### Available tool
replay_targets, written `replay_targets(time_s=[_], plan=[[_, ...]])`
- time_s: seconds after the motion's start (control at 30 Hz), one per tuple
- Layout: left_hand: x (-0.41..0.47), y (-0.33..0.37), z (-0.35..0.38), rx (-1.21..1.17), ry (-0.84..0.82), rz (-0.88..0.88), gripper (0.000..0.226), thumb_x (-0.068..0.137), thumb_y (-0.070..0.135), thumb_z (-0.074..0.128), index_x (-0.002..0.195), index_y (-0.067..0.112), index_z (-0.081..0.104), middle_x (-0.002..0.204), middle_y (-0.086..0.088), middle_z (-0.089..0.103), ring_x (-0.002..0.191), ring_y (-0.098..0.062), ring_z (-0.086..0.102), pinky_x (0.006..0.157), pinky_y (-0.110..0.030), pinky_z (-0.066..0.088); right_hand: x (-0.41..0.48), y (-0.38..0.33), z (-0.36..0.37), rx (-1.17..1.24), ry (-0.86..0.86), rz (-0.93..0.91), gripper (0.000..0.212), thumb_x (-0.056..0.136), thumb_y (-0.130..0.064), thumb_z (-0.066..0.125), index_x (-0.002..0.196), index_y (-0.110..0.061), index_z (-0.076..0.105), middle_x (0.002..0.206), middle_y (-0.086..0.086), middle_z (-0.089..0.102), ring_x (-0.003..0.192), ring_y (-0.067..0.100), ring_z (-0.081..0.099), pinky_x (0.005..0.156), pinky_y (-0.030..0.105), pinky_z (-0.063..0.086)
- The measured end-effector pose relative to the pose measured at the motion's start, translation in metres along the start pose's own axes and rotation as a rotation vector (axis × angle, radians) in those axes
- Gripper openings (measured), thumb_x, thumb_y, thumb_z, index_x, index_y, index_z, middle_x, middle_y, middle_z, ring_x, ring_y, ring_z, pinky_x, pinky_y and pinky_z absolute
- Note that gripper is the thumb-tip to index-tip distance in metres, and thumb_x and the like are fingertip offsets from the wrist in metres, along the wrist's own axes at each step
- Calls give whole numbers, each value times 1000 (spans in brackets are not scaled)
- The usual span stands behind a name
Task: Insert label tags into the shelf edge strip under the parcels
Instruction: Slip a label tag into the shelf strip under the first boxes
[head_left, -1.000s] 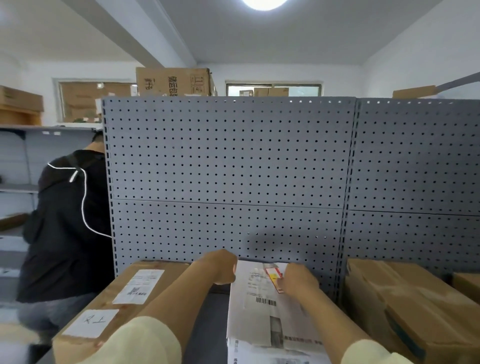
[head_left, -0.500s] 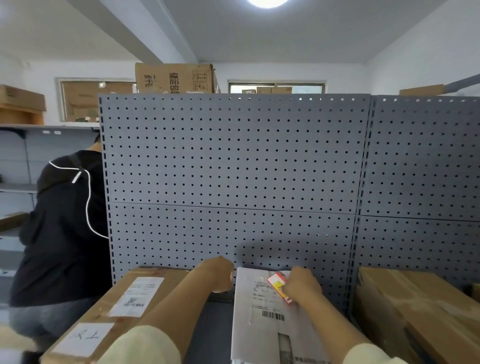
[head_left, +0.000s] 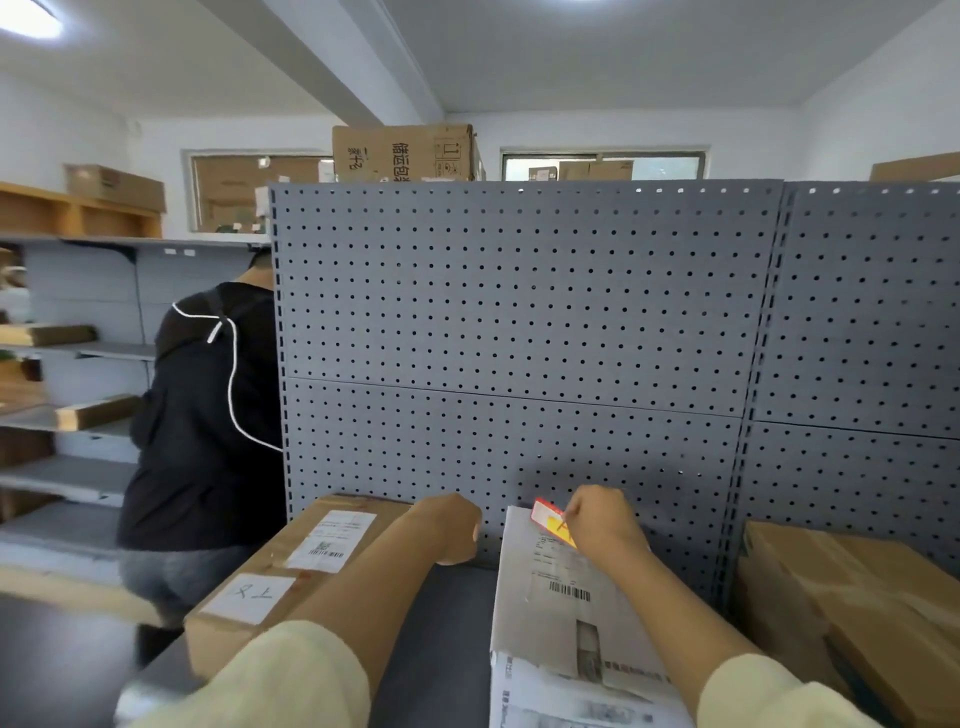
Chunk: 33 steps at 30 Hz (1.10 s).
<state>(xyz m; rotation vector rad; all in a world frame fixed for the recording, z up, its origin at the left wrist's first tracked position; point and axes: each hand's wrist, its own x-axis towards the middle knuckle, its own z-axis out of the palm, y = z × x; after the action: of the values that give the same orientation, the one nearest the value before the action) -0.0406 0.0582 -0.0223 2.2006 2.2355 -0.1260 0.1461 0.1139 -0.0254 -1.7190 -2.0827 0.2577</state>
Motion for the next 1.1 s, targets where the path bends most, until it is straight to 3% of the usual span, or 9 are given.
replay_targets(time_s=[0.07, 0.13, 0.33, 0.43, 0.53, 0.7, 0.83, 1.1], plan=[[-15, -8, 2, 5, 12, -34, 27, 90, 16, 46, 109, 7, 63, 114, -13, 64, 101, -32, 63, 74, -34, 47, -11, -16, 3, 49, 11, -85, 24, 86, 0, 45, 77, -6, 67, 89, 13, 71, 78, 28, 66, 58, 30, 49], [-32, -19, 3, 7, 44, -78, 27, 90, 16, 48, 111, 8, 63, 116, -12, 64, 105, -31, 62, 77, -33, 47, -23, -33, 11, 97, 23, -160, 23, 91, -5, 47, 85, -6, 69, 92, 13, 70, 79, 27, 65, 61, 32, 50], [-85, -73, 14, -18, 129, -120, 32, 88, 30, 49, 117, 25, 63, 126, -2, 62, 117, -26, 56, 97, -36, 46, -72, -87, 40, 149, -1, -281, 20, 89, -9, 50, 83, -14, 68, 94, 9, 71, 83, 25, 65, 71, 34, 55], [-116, -102, 19, -63, 136, -105, 34, 91, 24, 47, 121, 24, 62, 131, -5, 58, 122, -27, 53, 97, -36, 47, -97, -117, 46, 147, 0, -305, 19, 89, -11, 51, 85, -14, 70, 94, 8, 70, 84, 25, 64, 70, 35, 53], [-146, -131, 31, -129, 159, -84, 32, 92, 21, 45, 119, 20, 61, 130, -5, 58, 116, -28, 56, 91, -36, 48, -123, -146, 56, 167, 8, -285, 21, 89, -11, 52, 76, -21, 64, 87, 1, 67, 78, 19, 61, 62, 29, 49], [-197, -175, 60, -162, 101, -57, 29, 92, 19, 46, 116, 18, 61, 124, -4, 61, 111, -27, 59, 92, -42, 52, -172, -186, 84, 223, -21, -252, 25, 88, -5, 54, 70, -19, 62, 82, 3, 67, 68, 14, 58, 48, 19, 36], [-220, -199, 86, -196, -2, -64, 29, 90, 15, 46, 114, 16, 63, 124, -6, 62, 112, -28, 59, 94, -42, 51, -204, -206, 106, 247, -73, -236, 23, 87, -2, 53, 73, -15, 67, 79, 4, 69, 71, 19, 65, 59, 28, 51], [-213, -198, 128, -236, -112, -49, 38, 92, 10, 45, 126, 22, 55, 134, -3, 51, 121, -27, 53, 99, -39, 47, -217, -210, 137, 178, -167, -184, 21, 86, -5, 54, 78, -18, 68, 89, 3, 69, 78, 20, 65, 72, 35, 57]])
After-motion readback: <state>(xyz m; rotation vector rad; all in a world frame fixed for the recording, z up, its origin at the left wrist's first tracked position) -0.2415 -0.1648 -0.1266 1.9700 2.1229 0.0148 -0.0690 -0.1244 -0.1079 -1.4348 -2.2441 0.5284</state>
